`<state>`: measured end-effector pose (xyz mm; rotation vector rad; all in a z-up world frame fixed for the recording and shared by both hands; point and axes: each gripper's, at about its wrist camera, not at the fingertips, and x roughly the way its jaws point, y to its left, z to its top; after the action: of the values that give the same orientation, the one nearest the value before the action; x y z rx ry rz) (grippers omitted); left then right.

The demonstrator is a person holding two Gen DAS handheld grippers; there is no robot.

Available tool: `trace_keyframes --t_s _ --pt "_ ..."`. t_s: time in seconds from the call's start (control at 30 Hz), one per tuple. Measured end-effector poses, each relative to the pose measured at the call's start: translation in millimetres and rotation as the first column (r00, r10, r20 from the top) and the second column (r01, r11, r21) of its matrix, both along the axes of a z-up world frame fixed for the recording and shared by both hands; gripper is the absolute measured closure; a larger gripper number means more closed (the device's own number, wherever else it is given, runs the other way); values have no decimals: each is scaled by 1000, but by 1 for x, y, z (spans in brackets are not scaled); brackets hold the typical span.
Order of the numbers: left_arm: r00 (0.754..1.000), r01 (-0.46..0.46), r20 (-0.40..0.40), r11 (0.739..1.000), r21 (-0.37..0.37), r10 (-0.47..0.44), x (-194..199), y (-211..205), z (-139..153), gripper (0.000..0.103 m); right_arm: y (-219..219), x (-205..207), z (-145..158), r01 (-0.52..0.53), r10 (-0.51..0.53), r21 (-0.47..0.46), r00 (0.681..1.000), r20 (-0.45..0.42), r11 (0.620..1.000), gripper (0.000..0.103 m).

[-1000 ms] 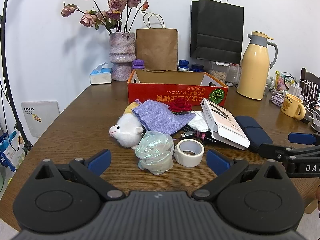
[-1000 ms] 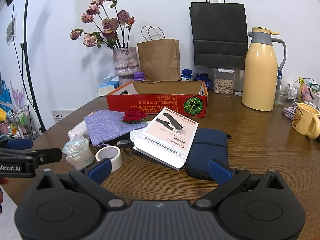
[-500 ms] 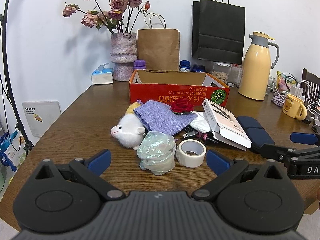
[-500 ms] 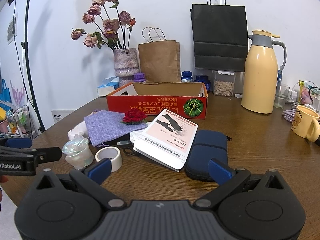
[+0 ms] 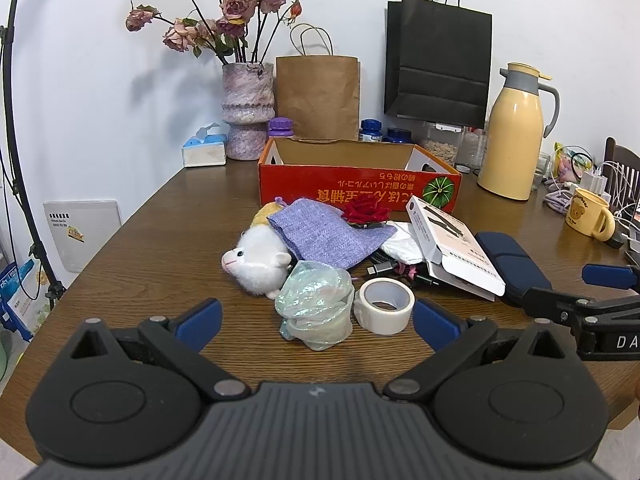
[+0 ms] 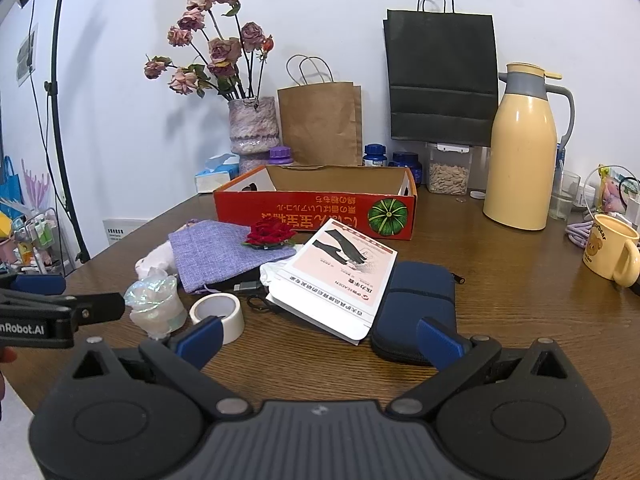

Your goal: Flip cup upright

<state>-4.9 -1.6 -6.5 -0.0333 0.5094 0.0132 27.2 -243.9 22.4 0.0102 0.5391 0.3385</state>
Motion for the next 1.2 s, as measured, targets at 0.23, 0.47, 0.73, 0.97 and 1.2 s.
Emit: trace_keyframes --t_s 0.23,0.47,0.73,0.97,1.2 --pt "1000 0 2 1000 1 0 2 -1 -1 0 0 2 -1 3 -3 -4 1000 1 1000 0" --pt "1000 -21 -10 1000 3 21 9 0 -5 0 2 5 -4 5 -5 -5 1000 -2 1000 0" --pt "999 -26 -22 1000 -1 26 23 4 -13 0 9 14 -12 -1 1 -14 1000 -10 1000 0" --pt "999 -25 -37 1000 3 25 43 4 -22 4 14 24 -21 -6 6 -10 1000 -21 1000 0" --pt "998 -25 -58 1000 -3 25 60 5 -31 19 20 33 -26 -15 15 -16 1000 -25 1000 0"
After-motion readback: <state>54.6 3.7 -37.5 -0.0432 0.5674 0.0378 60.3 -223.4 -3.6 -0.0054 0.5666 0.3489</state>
